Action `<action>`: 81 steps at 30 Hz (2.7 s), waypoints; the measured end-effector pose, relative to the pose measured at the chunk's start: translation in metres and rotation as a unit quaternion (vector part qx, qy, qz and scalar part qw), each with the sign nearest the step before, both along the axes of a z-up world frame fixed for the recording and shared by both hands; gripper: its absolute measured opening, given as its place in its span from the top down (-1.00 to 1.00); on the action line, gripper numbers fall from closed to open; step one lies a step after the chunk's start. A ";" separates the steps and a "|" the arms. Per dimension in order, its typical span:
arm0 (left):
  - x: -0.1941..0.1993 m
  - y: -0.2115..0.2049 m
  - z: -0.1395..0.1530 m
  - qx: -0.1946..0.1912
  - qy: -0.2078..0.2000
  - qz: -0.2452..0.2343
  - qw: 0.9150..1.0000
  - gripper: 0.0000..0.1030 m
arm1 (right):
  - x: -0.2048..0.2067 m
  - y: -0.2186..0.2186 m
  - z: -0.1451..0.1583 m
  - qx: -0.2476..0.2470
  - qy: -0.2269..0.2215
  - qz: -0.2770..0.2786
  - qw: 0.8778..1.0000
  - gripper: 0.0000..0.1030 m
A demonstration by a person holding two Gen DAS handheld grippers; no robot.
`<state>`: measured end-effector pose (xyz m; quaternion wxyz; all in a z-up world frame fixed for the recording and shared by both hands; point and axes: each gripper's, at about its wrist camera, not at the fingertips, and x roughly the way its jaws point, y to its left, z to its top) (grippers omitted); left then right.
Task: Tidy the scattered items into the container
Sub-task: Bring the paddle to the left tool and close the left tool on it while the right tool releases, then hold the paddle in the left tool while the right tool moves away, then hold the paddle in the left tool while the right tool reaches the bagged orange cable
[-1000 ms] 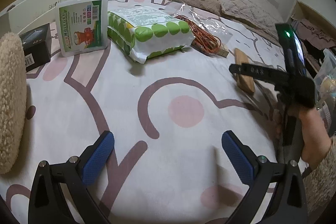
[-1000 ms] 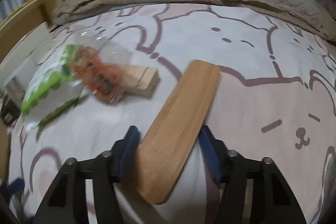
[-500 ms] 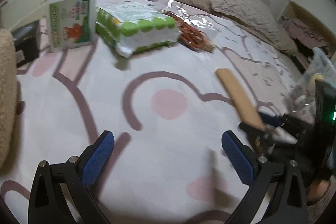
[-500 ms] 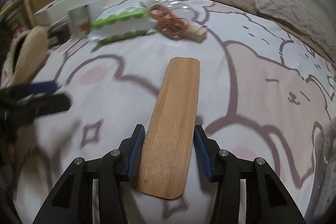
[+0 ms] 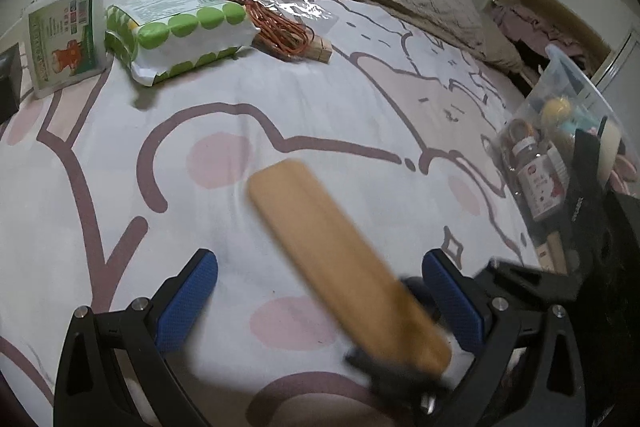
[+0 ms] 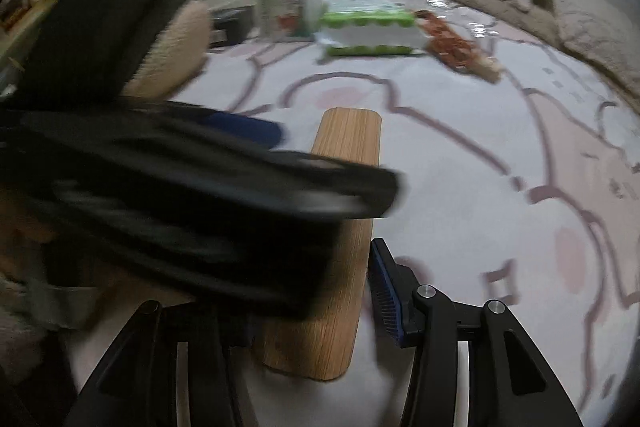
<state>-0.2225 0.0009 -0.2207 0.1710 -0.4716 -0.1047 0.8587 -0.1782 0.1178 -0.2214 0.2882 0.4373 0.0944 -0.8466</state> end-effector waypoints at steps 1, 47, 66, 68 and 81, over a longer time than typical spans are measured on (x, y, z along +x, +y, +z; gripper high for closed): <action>0.000 0.000 -0.001 -0.002 0.000 0.000 1.000 -0.99 | 0.004 -0.005 0.001 0.008 0.005 0.015 1.000 0.04; 0.000 0.001 -0.005 -0.004 0.009 -0.002 1.000 -0.97 | -0.250 0.034 0.035 -0.069 -0.003 -0.149 0.986 0.69; 0.003 0.005 -0.005 -0.029 0.006 0.003 1.000 -0.99 | -0.072 0.130 0.035 -0.185 -0.064 -0.190 0.962 0.88; 0.003 0.008 -0.006 -0.045 0.007 0.006 0.999 -0.99 | -0.056 0.137 0.031 -0.194 -0.068 -0.201 0.958 0.88; 0.018 0.028 -0.016 -0.152 0.021 -0.002 0.988 -0.99 | -0.008 0.147 0.036 -0.168 -0.033 -0.227 0.959 0.88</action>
